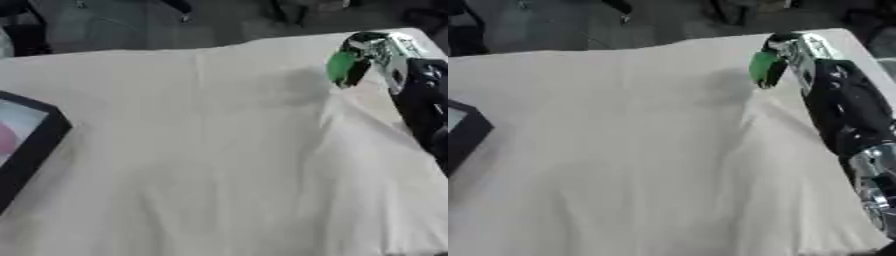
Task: Pick up the objects with one hand, pass them to the other hand, and then place them into the box on the other side of the table.
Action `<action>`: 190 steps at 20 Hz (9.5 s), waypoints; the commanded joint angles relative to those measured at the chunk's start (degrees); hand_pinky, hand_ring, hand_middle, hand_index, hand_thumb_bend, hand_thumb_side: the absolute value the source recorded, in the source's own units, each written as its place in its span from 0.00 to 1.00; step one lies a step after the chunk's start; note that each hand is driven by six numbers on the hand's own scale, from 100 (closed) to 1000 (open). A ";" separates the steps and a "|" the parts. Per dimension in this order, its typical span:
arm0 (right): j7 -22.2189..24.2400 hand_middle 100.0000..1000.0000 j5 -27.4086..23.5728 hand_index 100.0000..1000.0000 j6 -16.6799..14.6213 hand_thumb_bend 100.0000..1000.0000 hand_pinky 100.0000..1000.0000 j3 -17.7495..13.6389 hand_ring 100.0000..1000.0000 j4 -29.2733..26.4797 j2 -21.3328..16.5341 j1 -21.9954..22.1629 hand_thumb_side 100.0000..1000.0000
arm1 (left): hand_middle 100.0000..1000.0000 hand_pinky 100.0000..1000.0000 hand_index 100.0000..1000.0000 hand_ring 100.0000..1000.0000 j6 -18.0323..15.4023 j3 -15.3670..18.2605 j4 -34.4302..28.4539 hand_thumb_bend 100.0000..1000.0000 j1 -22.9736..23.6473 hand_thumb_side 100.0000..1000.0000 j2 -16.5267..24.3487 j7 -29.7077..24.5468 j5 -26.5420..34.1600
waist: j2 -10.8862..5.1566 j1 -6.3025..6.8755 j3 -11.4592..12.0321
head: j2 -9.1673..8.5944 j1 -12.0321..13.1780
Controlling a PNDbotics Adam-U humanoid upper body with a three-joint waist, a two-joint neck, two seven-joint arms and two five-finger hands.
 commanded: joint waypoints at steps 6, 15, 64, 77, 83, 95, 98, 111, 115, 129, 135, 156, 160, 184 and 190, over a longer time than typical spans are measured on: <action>-8.26 0.45 -8.23 0.52 -6.83 0.00 0.73 4.85 0.57 -14.21 -2.50 0.87 0.00 | 0.67 0.75 0.78 0.69 0.60 -0.09 -1.11 0.14 -1.69 0.59 1.56 -0.56 -0.48 | -0.52 0.25 -0.14 | -0.62 0.35; -8.24 0.44 -17.56 0.52 -4.14 0.00 0.71 9.21 0.52 -29.37 -0.63 5.17 0.00 | 0.68 0.76 0.79 0.70 1.20 -0.87 -1.06 0.15 -2.46 0.58 2.01 -2.37 -3.02 | -0.68 0.05 -0.06 | -0.83 1.44; -21.85 0.45 11.16 0.53 -0.08 0.11 0.51 30.64 0.45 -48.20 24.20 14.67 0.00 | 0.80 0.86 0.83 0.78 16.77 -10.80 -9.02 0.51 -12.83 0.49 2.43 -35.16 -24.92 | -1.12 0.00 0.78 | -0.77 4.13; -27.17 0.44 12.95 0.52 1.29 0.10 0.34 31.56 0.32 -49.36 25.41 14.74 0.00 | 0.83 0.93 0.87 0.81 24.03 -13.75 -8.71 0.54 -12.37 0.55 4.11 -36.72 -21.76 | -1.18 0.17 0.74 | -0.69 3.84; -30.13 0.44 14.20 0.52 4.24 0.08 0.27 32.02 0.27 -47.84 26.82 15.00 0.00 | 0.83 0.93 0.87 0.81 24.52 -14.99 -8.49 0.55 -12.77 0.54 4.32 -38.54 -20.72 | -1.16 0.23 0.77 | 0.74 3.92; -32.35 0.44 12.90 0.52 2.68 0.06 0.26 32.83 0.26 -46.97 27.94 14.93 0.00 | 0.72 0.79 0.80 0.71 27.52 -16.07 -6.12 0.34 -14.67 0.50 3.27 -34.54 -19.97 | -1.33 0.04 1.22 | 1.10 4.29; -32.88 0.44 11.93 0.52 1.72 0.06 0.26 33.06 0.26 -47.04 28.04 14.83 0.00 | 0.63 0.70 0.73 0.62 29.34 -16.74 -4.65 0.10 -15.19 0.42 2.55 -30.05 -17.60 | -1.33 -0.02 1.19 | 1.00 4.47; -32.24 0.50 9.17 0.60 0.09 0.52 0.50 33.27 0.44 -46.55 27.63 14.46 0.00 | 0.31 0.45 0.41 0.38 28.42 -18.13 -1.42 0.00 -15.20 0.00 2.14 -23.28 -12.31 | -1.34 -0.03 0.91 | 0.51 4.38; -30.16 0.64 11.13 0.72 -0.38 0.54 0.63 32.97 0.60 -46.59 26.26 14.23 0.26 | 0.18 0.37 0.29 0.26 27.94 -16.76 0.22 0.00 -14.55 0.01 3.20 -21.25 -14.48 | -1.47 -0.06 0.67 | 0.41 4.40; -28.26 0.73 9.15 0.76 2.53 0.53 0.69 28.01 0.70 -52.19 19.02 13.49 0.24 | 0.09 0.37 0.25 0.20 25.03 -5.68 6.15 0.00 -10.31 0.01 9.37 -10.10 -16.79 | -1.50 -0.14 0.20 | 0.45 4.78; -29.51 0.71 5.09 0.74 8.30 0.45 0.70 22.70 0.70 -51.61 14.38 14.26 0.19 | 0.15 0.40 0.30 0.25 24.62 0.60 10.33 0.00 -7.93 0.01 13.32 -2.90 -13.93 | -1.46 -0.05 0.22 | 0.34 5.82; -35.80 0.69 1.42 0.72 24.04 0.39 0.68 4.20 0.68 -53.63 1.25 14.99 0.11 | 0.71 0.84 0.82 0.76 22.22 4.46 26.68 0.56 -5.58 0.24 16.06 -11.09 -20.80 | -1.44 -0.08 -0.75 | -0.52 15.28; -36.79 0.69 1.35 0.72 25.22 0.39 0.68 2.69 0.68 -54.18 0.12 15.55 0.11 | 0.74 0.86 0.85 0.78 21.92 4.97 26.91 0.59 -5.58 0.28 16.07 -11.93 -22.34 | -1.45 -0.13 -0.76 | -0.49 15.59; 12.38 0.84 -7.20 0.85 20.35 0.20 0.81 -2.79 0.85 -23.23 -9.14 5.24 0.57 | 0.76 0.75 0.80 0.70 -9.87 0.23 -3.58 0.15 -1.89 0.66 10.28 -5.23 9.75 | -1.82 -0.57 -1.34 | -0.55 2.19; 19.44 0.86 -6.31 0.86 16.14 0.22 0.83 -3.93 0.87 -14.60 -10.02 2.45 0.55 | 0.76 0.75 0.79 0.71 -7.45 -1.89 -6.04 0.16 -0.14 0.66 6.96 -7.34 7.43 | -1.80 -0.61 -1.56 | -0.54 -0.09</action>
